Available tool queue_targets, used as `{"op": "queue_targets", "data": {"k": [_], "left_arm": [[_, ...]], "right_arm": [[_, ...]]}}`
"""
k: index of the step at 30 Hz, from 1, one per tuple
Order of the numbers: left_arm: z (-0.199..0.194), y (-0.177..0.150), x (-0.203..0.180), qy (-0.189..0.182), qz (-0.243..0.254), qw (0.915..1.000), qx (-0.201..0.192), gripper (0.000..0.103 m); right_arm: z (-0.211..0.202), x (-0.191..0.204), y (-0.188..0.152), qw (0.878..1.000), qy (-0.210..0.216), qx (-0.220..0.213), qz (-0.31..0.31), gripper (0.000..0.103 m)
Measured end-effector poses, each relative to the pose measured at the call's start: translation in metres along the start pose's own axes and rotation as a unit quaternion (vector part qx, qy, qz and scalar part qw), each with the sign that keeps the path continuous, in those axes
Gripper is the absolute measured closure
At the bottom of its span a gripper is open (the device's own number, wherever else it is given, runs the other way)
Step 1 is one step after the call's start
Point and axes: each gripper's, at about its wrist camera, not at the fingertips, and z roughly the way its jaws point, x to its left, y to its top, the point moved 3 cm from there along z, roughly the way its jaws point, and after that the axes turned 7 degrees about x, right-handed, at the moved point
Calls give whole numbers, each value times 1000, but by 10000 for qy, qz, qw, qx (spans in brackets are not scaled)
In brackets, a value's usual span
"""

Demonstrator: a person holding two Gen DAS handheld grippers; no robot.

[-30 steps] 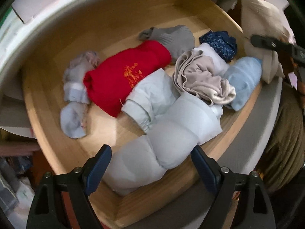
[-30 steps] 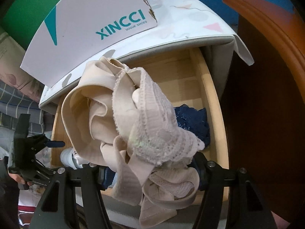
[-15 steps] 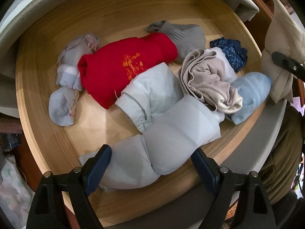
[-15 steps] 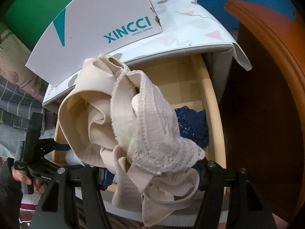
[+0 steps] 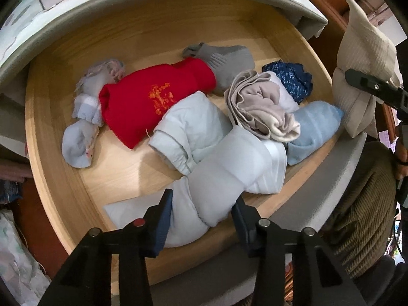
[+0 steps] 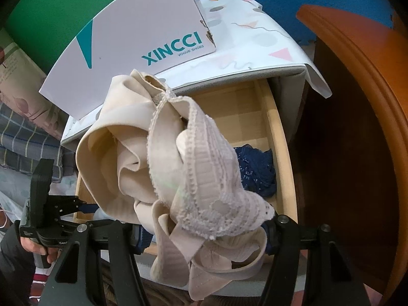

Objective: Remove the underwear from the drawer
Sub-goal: 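Hold the beige underwear up with the right gripper while the left gripper grasps the white rolled garment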

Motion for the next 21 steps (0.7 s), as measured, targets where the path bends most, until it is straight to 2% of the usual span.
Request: {"op": "queue_targets", "data": {"k": [6, 12, 21], "left_arm": [[-23, -12, 9, -59, -145, 9995, -267, 59], [-51, -21, 16, -121, -410, 9963, -740, 62], [-88, -26, 20, -229, -821, 9855, -1470, 70]], "right_arm": [[0, -1, 0, 10000, 16, -11, -22, 42], [-2, -3, -1, 9999, 79, -65, -5, 43], [-4, -4, -3, 10000, 50, -74, -31, 43]]}}
